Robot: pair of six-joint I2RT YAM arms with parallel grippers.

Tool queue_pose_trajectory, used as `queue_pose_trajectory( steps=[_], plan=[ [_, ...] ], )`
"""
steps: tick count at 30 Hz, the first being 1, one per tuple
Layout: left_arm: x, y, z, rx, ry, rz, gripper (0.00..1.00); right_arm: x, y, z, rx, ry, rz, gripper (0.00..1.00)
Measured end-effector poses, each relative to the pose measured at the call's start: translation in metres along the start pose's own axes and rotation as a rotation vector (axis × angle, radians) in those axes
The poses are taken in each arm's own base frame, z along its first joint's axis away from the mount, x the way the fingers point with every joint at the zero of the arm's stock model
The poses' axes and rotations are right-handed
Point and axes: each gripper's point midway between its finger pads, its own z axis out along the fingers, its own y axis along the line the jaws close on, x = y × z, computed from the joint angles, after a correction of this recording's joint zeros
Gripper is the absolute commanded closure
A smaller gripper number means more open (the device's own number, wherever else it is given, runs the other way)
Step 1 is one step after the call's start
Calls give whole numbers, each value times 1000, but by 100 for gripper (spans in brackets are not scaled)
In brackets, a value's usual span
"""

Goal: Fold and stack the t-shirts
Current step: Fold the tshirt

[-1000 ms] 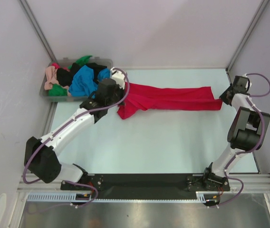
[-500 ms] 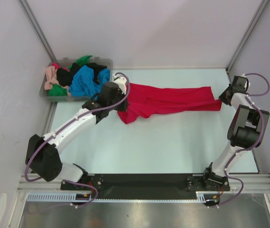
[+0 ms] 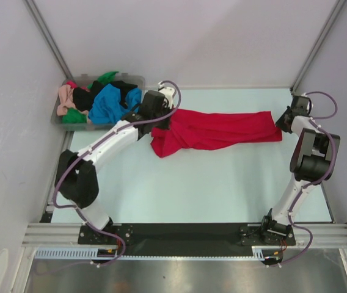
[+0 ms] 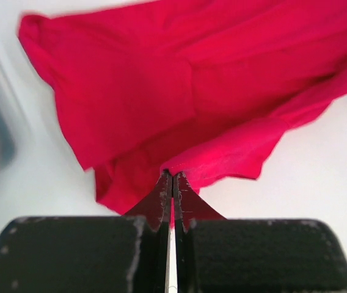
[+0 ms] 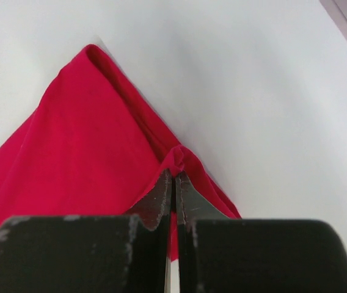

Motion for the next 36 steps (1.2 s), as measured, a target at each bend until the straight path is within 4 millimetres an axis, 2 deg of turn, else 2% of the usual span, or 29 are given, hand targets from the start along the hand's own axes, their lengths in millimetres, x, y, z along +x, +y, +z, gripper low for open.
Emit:
queue_pose_trajectory(
  steps=[4,8,18,31,36],
  plan=[
    [-19,13,18,-38,-14,42,100,0,2,12,-1,8,-1,100],
    [-28,30,37,-71,-6,65,100,2,3,21,1,19,-2,100],
    [-21,63,69,-123,49,94,100,0,7,28,-9,22,-4,100],
    [-46,79,102,-137,14,102,100,-7,14,26,-26,13,-6,100],
    [-41,82,120,-139,31,117,100,-5,18,28,-31,15,-12,100]
  ],
)
